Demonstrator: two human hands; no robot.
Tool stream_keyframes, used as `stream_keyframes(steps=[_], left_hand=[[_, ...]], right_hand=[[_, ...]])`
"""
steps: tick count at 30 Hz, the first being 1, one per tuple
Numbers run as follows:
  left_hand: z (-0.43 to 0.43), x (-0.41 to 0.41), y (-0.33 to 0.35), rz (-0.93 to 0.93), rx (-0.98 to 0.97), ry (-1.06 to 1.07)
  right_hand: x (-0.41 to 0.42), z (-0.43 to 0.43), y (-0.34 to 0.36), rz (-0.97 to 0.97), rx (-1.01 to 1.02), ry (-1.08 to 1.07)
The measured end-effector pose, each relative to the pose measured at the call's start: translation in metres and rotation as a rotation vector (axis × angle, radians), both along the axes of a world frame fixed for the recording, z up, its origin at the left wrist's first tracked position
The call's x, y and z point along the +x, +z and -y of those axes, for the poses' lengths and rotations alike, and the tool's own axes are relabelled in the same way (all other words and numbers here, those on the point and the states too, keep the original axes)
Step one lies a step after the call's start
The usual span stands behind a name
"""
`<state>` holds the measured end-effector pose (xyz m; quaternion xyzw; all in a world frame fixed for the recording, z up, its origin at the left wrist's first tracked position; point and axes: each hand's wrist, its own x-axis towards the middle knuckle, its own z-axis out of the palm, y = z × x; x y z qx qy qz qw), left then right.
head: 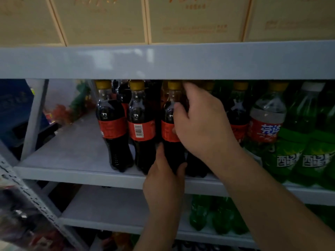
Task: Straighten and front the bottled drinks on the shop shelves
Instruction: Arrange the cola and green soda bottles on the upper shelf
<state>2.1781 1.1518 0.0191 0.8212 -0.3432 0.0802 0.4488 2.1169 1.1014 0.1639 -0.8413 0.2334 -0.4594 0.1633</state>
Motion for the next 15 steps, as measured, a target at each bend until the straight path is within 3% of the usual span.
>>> stream_keyframes(steps=[5,9,15], left_hand=[[0.0,0.005,-0.001,-0.015,-0.059,-0.132],[-0.008,0.005,0.002,0.086,-0.051,-0.155],[-0.006,0.0,0.007,0.197,-0.108,-0.017]], right_hand=[[0.013,0.008,0.012,-0.193,0.174,0.004],[0.019,0.01,0.016,-0.173,0.063,-0.021],[0.02,0.019,0.016,-0.177,-0.025,-0.058]])
